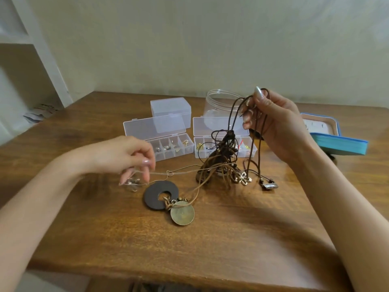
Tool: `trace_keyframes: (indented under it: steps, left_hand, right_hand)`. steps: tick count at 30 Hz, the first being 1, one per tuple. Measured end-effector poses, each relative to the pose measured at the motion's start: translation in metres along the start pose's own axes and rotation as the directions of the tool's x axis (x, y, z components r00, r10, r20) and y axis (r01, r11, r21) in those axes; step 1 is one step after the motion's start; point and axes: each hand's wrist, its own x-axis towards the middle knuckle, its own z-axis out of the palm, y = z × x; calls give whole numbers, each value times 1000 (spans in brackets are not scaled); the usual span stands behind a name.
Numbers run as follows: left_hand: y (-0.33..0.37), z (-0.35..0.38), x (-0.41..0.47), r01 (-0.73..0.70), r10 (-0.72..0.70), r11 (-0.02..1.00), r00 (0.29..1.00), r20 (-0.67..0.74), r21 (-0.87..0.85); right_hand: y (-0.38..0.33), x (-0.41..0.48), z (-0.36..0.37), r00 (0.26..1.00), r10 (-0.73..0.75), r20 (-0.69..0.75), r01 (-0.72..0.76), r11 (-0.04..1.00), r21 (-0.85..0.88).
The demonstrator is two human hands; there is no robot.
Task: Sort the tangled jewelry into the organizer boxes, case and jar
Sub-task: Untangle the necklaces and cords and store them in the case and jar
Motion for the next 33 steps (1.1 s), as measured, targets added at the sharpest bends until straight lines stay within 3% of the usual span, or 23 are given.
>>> trace_keyframes:
  steps: [4, 8, 11, 14, 18, 22, 28, 30, 33]
  left_hand:
    - [-2, 6, -11, 136, -86, 882, 988, -130, 451]
    - [25, 20, -22, 218, -191, 779, 975, -109, 588]
    - [33, 40, -23, 164, -170, 767, 984, -50, 620]
    - [32, 62, -17, 117, -134, 824, 991, -10, 555]
    - [30, 76, -9, 81, -60, 940, 995, -73, 333]
    - [32, 87, -2, -24, 43, 991, 989, -144, 131]
    - [61, 82, 25, -165, 65, 944, 942, -331, -285]
    - [67, 77, 32, -219, 85, 916, 925, -370, -337]
    - [71, 80, 35, -206, 126, 934, 955, -268, -293]
  right_hand:
    - [1, 0, 0, 1000, 3, -4, -3, 1000, -7]
    - [0, -1, 1, 1000, 7, -9, -7, 1000, -19]
    - [-1, -2, 4, 1000, 3, 1, -3, 1000, -8]
    - [1, -1, 11, 999, -18, 32, 17, 1000, 23]
    - [-2, 2, 22, 994, -54, 90, 48, 997, 66]
    - [-6, 3, 32, 985, -56, 163, 44, 996, 72]
    - [-6, 4, 39, 964, -13, 265, 10, 1000, 15]
    - [-8, 4, 35, 966, -14, 259, 18, 1000, -11]
    - [-10, 4, 26, 971, -33, 237, 29, 999, 17]
